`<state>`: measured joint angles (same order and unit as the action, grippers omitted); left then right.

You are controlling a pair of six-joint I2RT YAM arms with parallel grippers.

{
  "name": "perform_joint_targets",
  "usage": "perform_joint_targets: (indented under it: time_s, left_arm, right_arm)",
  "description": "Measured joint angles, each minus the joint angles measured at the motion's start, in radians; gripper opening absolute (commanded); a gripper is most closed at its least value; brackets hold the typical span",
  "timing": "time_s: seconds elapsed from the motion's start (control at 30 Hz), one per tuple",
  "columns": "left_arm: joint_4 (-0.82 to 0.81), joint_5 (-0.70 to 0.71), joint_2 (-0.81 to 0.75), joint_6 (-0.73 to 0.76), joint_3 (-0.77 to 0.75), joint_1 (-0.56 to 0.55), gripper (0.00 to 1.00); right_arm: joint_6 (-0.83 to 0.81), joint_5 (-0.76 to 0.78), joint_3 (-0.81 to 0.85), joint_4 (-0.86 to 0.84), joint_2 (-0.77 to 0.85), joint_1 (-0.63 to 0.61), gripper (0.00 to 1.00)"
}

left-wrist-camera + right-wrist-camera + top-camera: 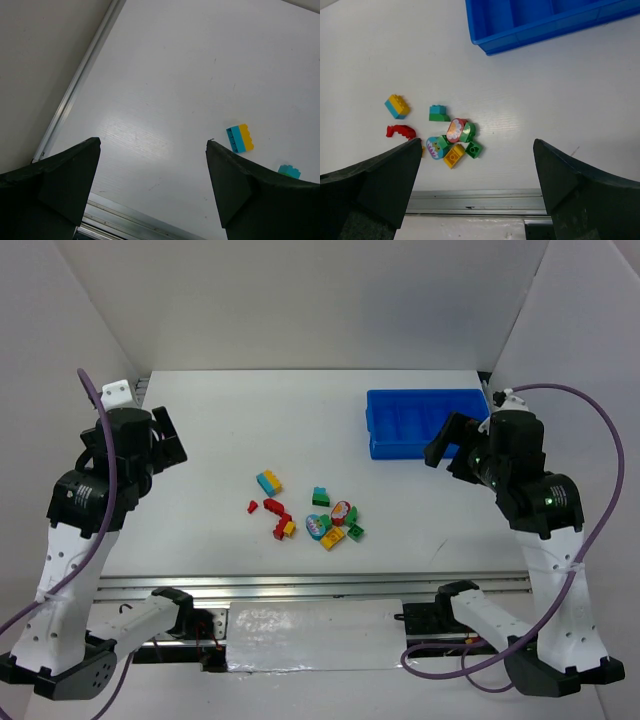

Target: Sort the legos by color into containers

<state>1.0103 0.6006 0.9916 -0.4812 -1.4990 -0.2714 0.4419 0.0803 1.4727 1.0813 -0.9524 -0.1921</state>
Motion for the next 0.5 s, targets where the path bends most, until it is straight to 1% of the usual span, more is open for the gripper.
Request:
perform_joint_targets:
  time_s: [0.17, 0.3, 0.37, 0.5]
  left_arm:
    - [0.0, 0.0, 0.002, -0.001, 0.0, 0.0, 1.0]
    - [0.001, 0.0, 0.008, 0.0, 0.0, 0.0, 0.99]
    - [0.001, -0.003, 0.01, 0.002, 0.0, 0.0, 1.0]
    - [0.001, -0.015, 0.011, 0.006, 0.016, 0.0, 0.99]
  right_arm:
    - [0.007, 0.002, -0.013, -0.001, 0.016, 0.0, 1.0]
    - [0.051, -0.016, -0.082, -0.031, 0.027, -0.019, 1.0]
    - [0.106, 0.005, -0.138, -0.047, 0.026, -0.089, 1.0]
    - [0.279, 0.066, -0.308, -0.113, -0.045, -0.298, 0.99]
